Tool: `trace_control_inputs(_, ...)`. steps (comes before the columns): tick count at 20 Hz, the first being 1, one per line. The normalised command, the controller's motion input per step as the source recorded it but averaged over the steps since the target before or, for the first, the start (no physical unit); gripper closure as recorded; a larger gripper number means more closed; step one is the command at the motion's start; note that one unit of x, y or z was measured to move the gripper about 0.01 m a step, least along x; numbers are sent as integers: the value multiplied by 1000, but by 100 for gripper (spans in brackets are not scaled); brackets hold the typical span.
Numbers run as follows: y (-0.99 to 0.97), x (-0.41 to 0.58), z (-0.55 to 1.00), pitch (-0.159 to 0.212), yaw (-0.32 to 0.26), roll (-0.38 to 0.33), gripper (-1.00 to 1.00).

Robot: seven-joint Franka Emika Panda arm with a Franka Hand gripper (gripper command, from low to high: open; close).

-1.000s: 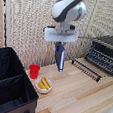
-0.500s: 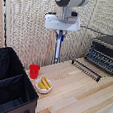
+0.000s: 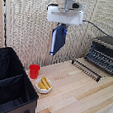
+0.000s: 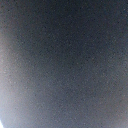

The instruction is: Gently maneuver your gripper in the book's direction. Confidently hold the book by angling your gripper properly. Relocate the book to the caddy. Pinpoint the back pocket of the caddy and set the book down inside it.

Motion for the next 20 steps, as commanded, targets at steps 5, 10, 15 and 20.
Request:
trace_control_inputs(5,707,160,409,0,-129,6,100)
trace_control_inputs(10,664,53,579,-22,-159,-2,100)
trace_control_inputs(15,655,15,598,-31,-165,-2,100)
trace_control_inputs(20,678,8,564,-21,-155,0,100)
